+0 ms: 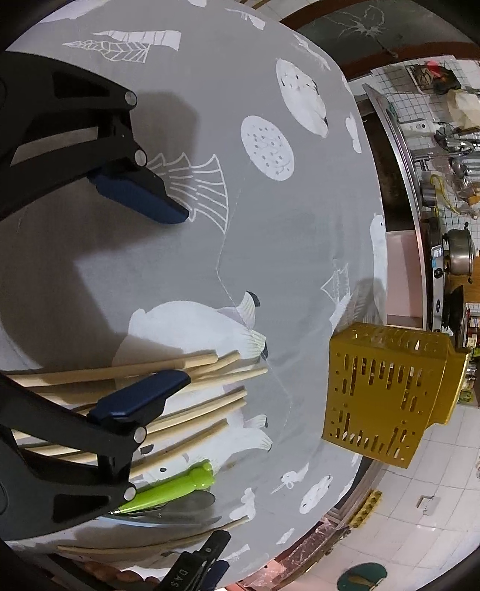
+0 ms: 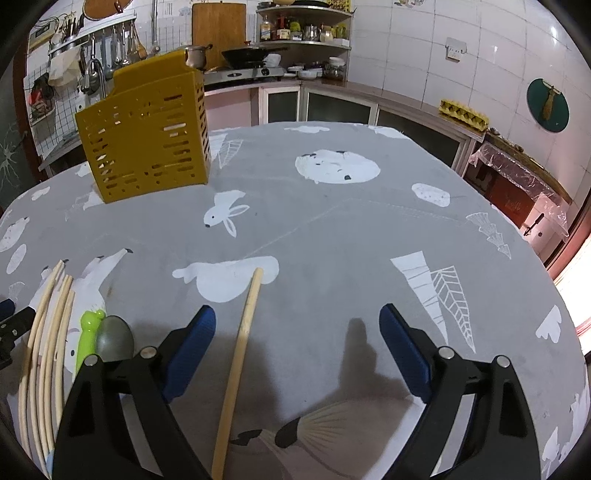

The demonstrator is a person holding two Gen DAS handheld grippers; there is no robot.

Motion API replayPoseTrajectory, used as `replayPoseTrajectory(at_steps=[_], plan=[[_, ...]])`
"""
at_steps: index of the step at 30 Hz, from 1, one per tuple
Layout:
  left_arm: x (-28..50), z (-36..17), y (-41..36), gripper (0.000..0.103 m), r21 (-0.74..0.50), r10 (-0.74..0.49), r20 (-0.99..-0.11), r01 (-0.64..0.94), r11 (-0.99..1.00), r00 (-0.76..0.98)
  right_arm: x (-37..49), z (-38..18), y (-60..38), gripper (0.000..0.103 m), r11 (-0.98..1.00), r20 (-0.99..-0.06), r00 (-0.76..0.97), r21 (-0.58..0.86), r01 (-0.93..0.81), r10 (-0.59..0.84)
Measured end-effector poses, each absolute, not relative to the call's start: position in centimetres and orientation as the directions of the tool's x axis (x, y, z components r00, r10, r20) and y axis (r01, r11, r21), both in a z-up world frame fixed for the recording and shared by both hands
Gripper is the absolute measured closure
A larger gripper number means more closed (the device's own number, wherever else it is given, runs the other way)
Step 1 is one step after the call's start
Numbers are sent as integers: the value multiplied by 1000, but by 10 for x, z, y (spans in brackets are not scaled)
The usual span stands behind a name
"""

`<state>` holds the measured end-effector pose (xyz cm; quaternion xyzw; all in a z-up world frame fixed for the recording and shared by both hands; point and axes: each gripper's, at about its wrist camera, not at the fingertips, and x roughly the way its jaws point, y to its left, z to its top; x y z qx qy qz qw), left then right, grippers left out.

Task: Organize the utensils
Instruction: 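Grasp a wooden chopstick with the left tool while the right tool grasps another chopstick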

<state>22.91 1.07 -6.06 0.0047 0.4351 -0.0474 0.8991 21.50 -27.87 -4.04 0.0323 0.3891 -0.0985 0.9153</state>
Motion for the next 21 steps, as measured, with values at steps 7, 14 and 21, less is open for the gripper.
replayPoseTrajectory(at_steps=[7, 14, 21], plan=[[233, -64, 1, 24, 3, -63, -796, 107, 994, 602, 221, -45, -277, 22, 980, -743, 652, -21, 200, -149], [243, -61, -5, 46, -8, -63, -813, 97, 995, 579, 231, -48, -277, 40, 981, -768, 629, 4, 193, -120], [248, -60, -6, 61, -31, -69, -825, 76, 997, 561, 246, -48, -271, 59, 982, -781, 613, 1, 188, -117]])
